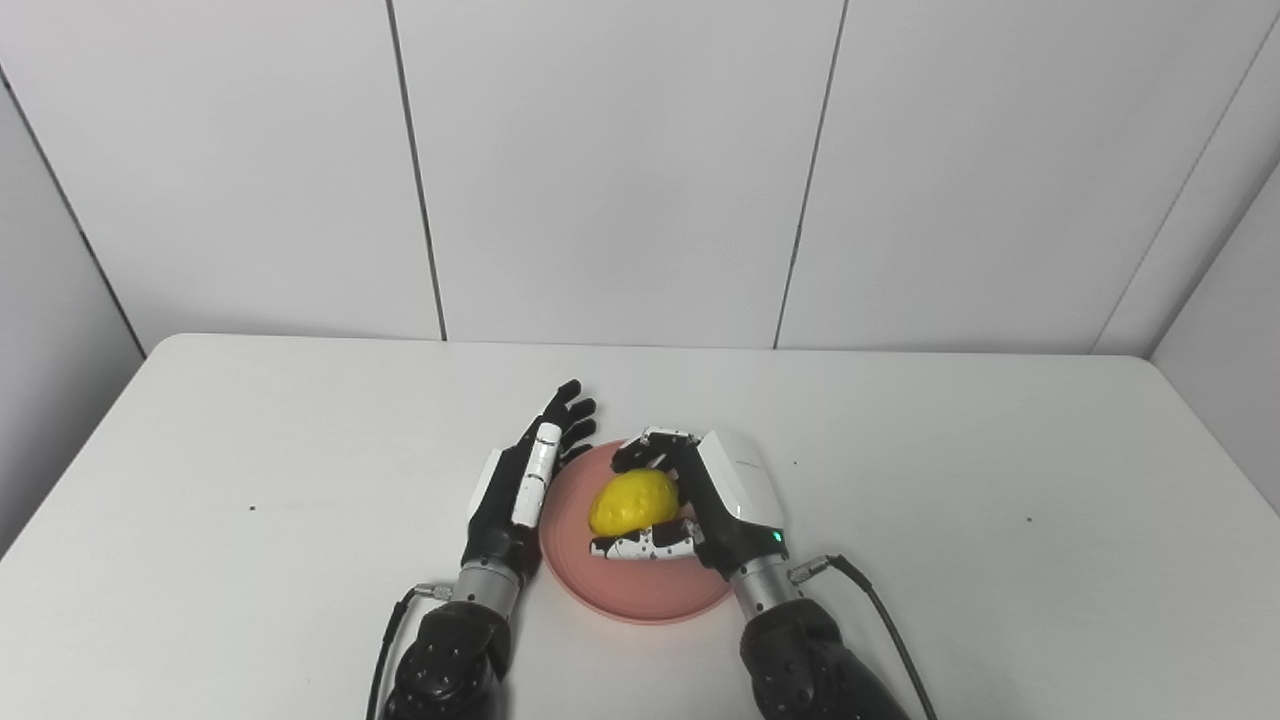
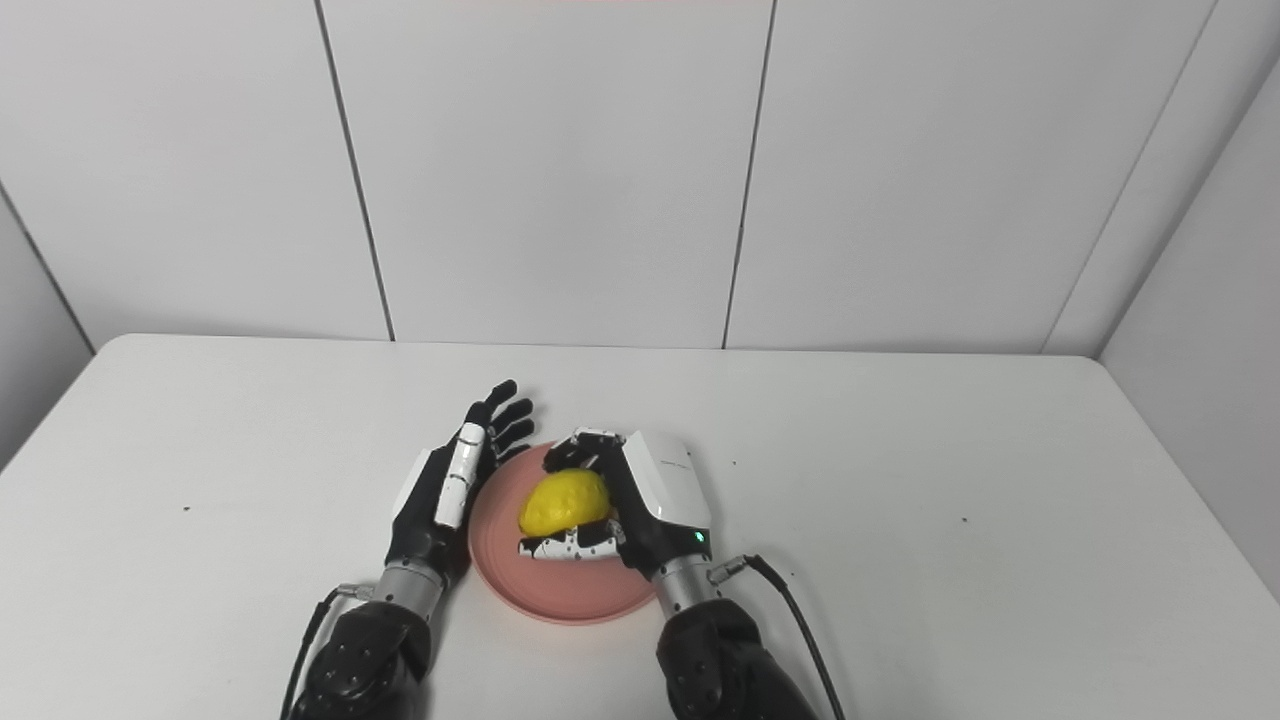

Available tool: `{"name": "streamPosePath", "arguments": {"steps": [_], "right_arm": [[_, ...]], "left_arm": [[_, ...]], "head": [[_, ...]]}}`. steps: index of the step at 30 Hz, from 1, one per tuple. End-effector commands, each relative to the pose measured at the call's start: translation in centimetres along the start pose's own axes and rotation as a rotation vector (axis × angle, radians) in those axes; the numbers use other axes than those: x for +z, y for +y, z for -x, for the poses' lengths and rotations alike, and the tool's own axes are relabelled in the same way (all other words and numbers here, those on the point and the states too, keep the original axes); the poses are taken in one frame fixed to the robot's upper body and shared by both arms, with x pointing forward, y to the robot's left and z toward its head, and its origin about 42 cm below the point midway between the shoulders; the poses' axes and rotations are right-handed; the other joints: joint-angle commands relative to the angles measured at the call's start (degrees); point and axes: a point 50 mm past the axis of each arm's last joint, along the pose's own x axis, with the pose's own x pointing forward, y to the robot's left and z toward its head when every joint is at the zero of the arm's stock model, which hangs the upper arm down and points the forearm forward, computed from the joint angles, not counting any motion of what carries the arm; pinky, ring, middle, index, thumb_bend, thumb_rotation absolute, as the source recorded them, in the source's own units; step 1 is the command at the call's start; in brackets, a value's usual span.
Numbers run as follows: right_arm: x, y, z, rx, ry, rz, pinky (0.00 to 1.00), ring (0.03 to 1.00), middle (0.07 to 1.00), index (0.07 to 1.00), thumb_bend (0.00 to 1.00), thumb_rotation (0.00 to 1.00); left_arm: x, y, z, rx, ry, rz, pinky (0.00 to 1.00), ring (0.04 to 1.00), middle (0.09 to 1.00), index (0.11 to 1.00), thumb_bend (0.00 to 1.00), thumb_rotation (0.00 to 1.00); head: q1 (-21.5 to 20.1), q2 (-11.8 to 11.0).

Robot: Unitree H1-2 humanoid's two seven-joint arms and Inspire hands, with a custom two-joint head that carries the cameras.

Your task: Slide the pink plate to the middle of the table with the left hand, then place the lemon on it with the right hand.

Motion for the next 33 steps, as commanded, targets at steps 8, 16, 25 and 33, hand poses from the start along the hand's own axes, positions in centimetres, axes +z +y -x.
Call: {"name": "streamPosePath", "arguments": {"steps": [8,16,25,33], "right_arm": [[1.1,-0.5,-0.9,-0.039,-0.085,0.047,0.57,0.619,0.590,0.501,0.52,0.07],[1.4,-1.1,-0.3,-0.079,-0.137,0.027,0.86,0.856,0.857,0.871,0.64,0.42],[1.9,-2.7,0.9,-0.173,-0.145,-0.074,0.87,0.895,0.923,0.910,0.69,0.71],[1.1,-5.0,1.4,-0.292,-0.144,-0.224,0.84,0.890,0.907,0.899,0.65,0.79]], "left_arm": [[0.7,-0.2,-0.3,-0.025,-0.037,-0.007,0.90,0.909,0.905,0.913,0.64,1.00],[0.7,0.0,-0.3,-0.032,-0.024,-0.024,0.97,0.953,0.941,0.923,0.69,1.00],[0.7,0.4,-0.2,0.008,-0.036,-0.007,0.87,0.900,0.890,0.897,0.67,1.00],[0.8,0.8,0.1,0.014,-0.039,-0.013,0.85,0.895,0.892,0.898,0.68,1.00]], "head": [[-0.4,0.2],[-0.6,0.1],[-1.0,-0.1],[-1.2,-0.3]]}}
